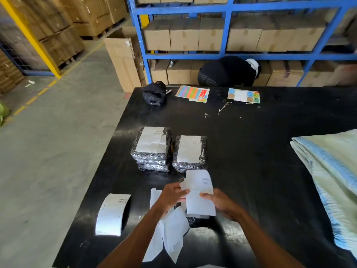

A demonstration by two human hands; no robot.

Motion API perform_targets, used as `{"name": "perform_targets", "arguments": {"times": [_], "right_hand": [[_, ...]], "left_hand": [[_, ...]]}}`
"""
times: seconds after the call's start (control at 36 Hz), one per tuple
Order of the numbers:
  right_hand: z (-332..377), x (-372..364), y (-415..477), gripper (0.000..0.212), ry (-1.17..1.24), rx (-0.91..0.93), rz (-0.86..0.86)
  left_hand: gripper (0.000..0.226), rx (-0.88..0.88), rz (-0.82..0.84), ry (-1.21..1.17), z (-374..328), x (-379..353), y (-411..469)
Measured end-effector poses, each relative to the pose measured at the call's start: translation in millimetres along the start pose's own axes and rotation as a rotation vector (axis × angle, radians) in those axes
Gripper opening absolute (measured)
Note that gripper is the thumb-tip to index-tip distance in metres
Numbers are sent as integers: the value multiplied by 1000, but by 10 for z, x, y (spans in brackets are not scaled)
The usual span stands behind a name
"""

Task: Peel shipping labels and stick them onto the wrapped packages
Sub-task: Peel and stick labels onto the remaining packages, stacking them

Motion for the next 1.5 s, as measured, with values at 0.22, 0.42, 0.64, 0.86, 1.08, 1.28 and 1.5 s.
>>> {"name": "perform_targets", "arguments": {"times": [0.22,0.42,0.64,0.86,1.08,1.28,1.5], "right_hand": [[-240,216,70,13,-116,-85,-144],[-302,259,179,16,-166,-92,-232],[-338,317,300,20,-207,-94,-309],[-305,310,283,23,-224,-85,-338],[-275,293,270,21,-255,-109,-332],[-283,287,281,21,-257,-119,-323],[-266,294,311,26,-346,-131,-333]], "left_hand": [[28,120,-80,86,369,0,180],[23,161,-145,144,451,-36,336],[23,195,-145,125,608,-29,508],[26,209,-110,67,715,-48,572],[20,250,-120,47,729,-53,569],[22,259,-124,50,712,-62,561],[27,261,-143,51,713,-40,545]]}}
Point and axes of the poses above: each hand's wrist, its own y-axis towards the middle knuckle, its own x-axis out of the back of the hand, z = x × y, the point moved 7 cm from there along y, towards the middle knuckle, and after that the axes turned 13 degrees about y, right-handed, at the moved point
